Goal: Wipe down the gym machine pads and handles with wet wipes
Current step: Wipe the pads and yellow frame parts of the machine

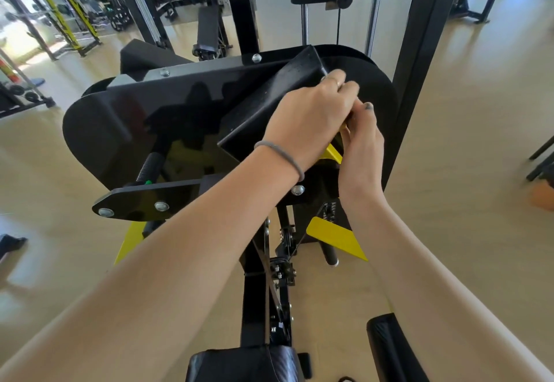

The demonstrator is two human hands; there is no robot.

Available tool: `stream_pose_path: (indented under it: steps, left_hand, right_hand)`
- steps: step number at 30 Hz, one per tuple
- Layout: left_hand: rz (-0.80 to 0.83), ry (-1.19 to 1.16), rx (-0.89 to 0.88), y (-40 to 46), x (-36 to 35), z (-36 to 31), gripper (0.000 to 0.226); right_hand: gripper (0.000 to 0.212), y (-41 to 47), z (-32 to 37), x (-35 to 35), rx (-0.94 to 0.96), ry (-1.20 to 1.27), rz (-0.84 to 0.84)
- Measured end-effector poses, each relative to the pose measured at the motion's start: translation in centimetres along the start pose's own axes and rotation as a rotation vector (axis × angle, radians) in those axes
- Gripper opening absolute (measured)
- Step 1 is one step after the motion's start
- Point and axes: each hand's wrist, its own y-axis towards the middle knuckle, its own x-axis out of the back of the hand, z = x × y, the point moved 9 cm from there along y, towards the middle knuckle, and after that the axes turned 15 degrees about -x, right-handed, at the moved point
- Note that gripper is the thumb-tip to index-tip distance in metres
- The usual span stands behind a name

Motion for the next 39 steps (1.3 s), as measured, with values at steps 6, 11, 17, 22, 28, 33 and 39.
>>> stream_pose_path:
  steps: [6,11,17,22,28,33,39]
  left_hand:
    - [-0.109,-0.093,0.358,-8.4,2.7,7.2,0.012]
    - [-0.224,-0.309,0.564,-10.3,1.4,9.7,0.019]
    - [-0.244,-0.428,0.255,-1.5,2.5,6.7,0.024]
    - [-0.102,-0.373,0.462,-8.0,0.4,10.0,0.026]
    - [-0.14,-0.486,0.353,-2.7,1.4,8.6,0.026]
    - [-0.021,-0.453,0.487,-6.0,-0.4,11.2,0.027]
    - [0.087,-0.394,0.689,-13.3,-1.0,12.4,0.027]
  right_hand:
    - [0.047,-1.0,0.6,-1.2,0.077,-0.155,-0.036]
    - [0.049,-1.2,0.8,-2.3,0.109,-0.207,-0.047]
    - [0.05,-1.0,1.6,-2.4,0.146,-0.224,-0.112]
    - [0.048,-0.9,1.0,-2.6,0.137,-0.2,-0.112]
    - [0.05,-1.1,1.1,-3.0,0.159,-0.184,-0.177]
    - [0.047,-0.8,0.9,-2.4,0.164,-0.199,-0.154]
    - [0.044,-1.0,0.7,-2.8,0.146,-0.203,-0.16]
